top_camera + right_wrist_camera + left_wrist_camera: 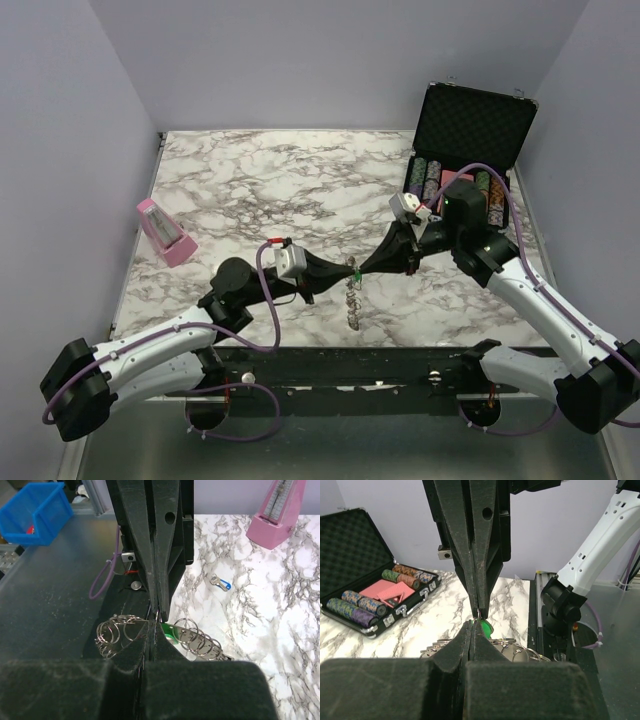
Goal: Put the keys on the keyring
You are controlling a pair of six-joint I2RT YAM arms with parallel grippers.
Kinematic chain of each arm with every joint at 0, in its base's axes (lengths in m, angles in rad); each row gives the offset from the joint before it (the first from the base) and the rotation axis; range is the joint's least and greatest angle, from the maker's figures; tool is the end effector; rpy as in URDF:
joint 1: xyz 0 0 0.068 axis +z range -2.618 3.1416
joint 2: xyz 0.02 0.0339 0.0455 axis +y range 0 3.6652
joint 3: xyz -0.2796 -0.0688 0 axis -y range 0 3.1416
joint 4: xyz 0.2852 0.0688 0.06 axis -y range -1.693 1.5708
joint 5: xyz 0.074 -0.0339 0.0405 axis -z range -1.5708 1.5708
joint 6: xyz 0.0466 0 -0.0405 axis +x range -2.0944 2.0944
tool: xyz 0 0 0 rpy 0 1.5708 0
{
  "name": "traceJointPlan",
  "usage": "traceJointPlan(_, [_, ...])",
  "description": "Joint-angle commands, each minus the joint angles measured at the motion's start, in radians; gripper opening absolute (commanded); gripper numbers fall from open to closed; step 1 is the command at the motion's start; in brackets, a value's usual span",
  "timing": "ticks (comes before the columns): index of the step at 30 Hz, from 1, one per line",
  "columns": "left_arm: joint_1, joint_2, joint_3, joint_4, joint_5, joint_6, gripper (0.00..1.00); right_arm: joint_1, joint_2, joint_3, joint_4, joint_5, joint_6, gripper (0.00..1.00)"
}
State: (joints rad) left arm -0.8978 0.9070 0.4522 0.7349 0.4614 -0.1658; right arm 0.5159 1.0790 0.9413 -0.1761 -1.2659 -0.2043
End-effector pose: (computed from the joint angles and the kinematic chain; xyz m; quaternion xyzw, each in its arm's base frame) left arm 0.1343 -0.2018 0.2943 0.3801 0.4814 -0.5129 0.6006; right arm 0.2063 0.1681 0.3531 -0.5553 0.4878 0.5463 0.3940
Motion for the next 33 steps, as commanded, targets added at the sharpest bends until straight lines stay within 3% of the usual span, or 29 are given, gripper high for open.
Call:
traceJointPlan(1, [0.008,-0.020,0.060,-0.029,-0.052,-0.014,0.00,0.010,-0.002,0.017,-0.097,0.019,-0.090,0.00])
traceJointPlan(19, [0.022,-0.023,0.151,-0.239,-0.112,-0.101,0.00,0.010,-0.004,0.033,-0.177,0.056,-0.196,0.00])
traceJointPlan(33, [0.036,-0.043,0.053,-0.003,-0.144,-0.241,0.00,0.010,-0.011,0.001,-0.089,0.060,-0.107,0.00])
